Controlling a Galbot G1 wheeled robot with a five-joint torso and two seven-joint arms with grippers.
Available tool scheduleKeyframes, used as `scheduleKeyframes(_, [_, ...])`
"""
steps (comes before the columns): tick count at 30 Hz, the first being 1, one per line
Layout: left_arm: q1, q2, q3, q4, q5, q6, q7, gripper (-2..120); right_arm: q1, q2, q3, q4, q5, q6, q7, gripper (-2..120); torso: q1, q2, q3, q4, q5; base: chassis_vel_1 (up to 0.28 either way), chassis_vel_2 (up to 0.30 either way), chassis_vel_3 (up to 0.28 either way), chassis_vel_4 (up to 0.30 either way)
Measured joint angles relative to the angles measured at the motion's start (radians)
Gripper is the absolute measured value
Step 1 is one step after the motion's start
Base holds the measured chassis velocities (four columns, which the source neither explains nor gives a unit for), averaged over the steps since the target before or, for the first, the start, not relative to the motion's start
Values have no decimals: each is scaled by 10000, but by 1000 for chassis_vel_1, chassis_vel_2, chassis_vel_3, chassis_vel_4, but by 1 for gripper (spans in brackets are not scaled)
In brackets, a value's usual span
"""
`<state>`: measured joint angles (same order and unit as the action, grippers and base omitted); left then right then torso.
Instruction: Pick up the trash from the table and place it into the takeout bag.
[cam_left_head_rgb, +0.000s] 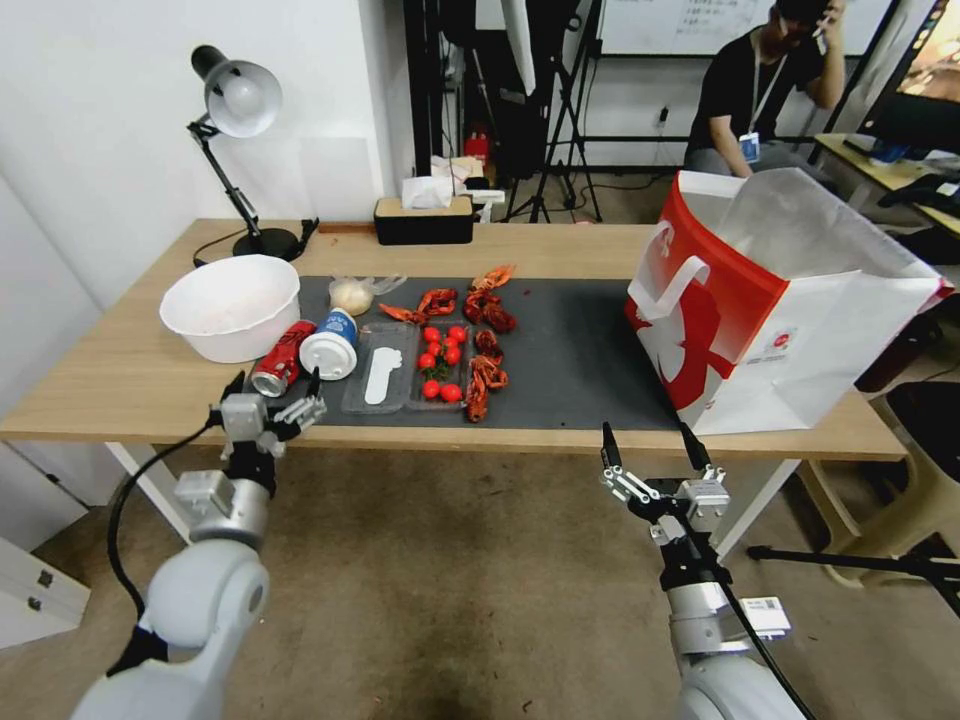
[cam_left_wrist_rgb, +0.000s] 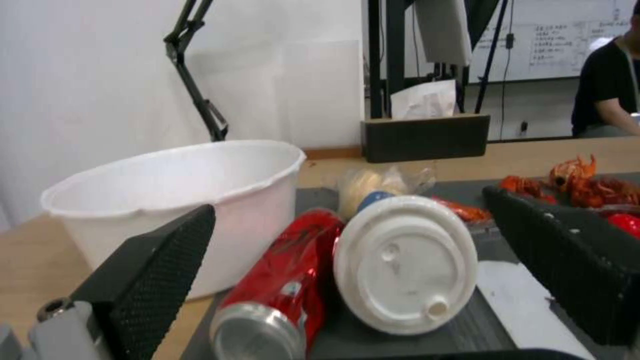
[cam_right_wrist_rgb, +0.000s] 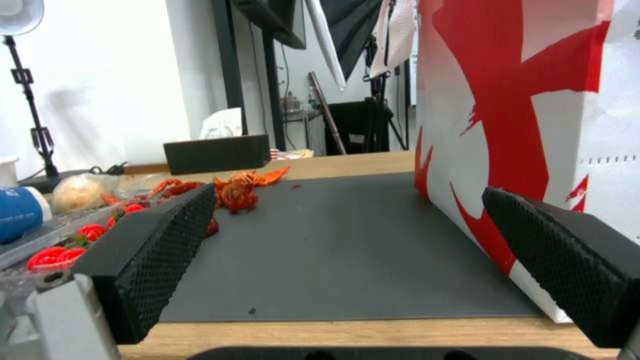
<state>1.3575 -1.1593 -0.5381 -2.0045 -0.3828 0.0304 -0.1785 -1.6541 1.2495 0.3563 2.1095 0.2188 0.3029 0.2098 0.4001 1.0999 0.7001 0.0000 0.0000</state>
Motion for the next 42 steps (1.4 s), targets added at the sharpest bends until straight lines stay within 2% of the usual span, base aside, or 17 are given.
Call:
scheduleKeyframes(11, [-853,216,270,861,-314,382,220,100,92,-34,-18,-46,-51,-92,2,100,0,0,0,-1,-1,0,0,0,0])
scheduleKeyframes(23, [-937,376,7,1351,-330,421,381,100,48,-40,12,-65,-89,-89,5,100,-2,0,0,-1,-1,0,0,0,0])
scheduleKeyframes(34, [-989,489,-184,1959,-989,656,664,100,53,-10,0,-115,-136,-73,13,100,-2,1,0,0,-1,0,0,0,0])
scheduleKeyframes(38, [-1146,555,-298,2095,-1214,1176,772,100,53,-14,7,-145,-142,-57,23,100,-2,2,0,-1,0,0,0,0,0])
scheduleKeyframes(40, [-1205,563,-336,2086,-1233,1769,781,100,66,-9,5,-151,-155,-55,30,100,-2,2,-1,0,0,0,0,0,0])
scheduleKeyframes(42, [-1231,553,-342,2091,-1231,1851,772,100,78,-19,4,-157,-156,-55,34,100,-2,2,-1,0,0,0,0,0,0])
